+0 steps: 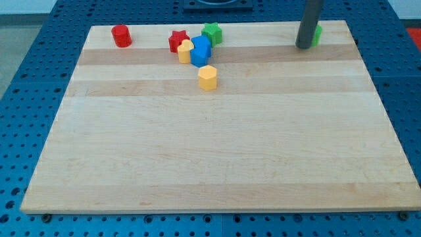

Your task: Move the green circle towards center left

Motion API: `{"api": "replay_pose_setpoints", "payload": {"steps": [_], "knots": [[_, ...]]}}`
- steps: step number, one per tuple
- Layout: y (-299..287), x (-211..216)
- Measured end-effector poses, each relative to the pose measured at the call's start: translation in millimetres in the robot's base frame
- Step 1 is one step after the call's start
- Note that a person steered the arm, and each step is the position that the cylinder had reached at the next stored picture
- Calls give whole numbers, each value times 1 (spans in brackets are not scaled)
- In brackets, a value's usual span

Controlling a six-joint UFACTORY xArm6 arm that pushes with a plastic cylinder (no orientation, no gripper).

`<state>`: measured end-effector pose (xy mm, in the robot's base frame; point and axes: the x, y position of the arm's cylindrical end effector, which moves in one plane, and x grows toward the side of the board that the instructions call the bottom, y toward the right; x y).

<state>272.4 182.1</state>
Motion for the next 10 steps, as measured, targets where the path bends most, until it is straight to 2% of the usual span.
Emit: {"api": "replay_pose_setpoints", "payload": {"steps": [1, 2, 6, 7, 8, 10], "knots": [[-3, 1], [-30, 26], [-192, 147], [-248, 158], [-287, 140], [-320, 77]]}}
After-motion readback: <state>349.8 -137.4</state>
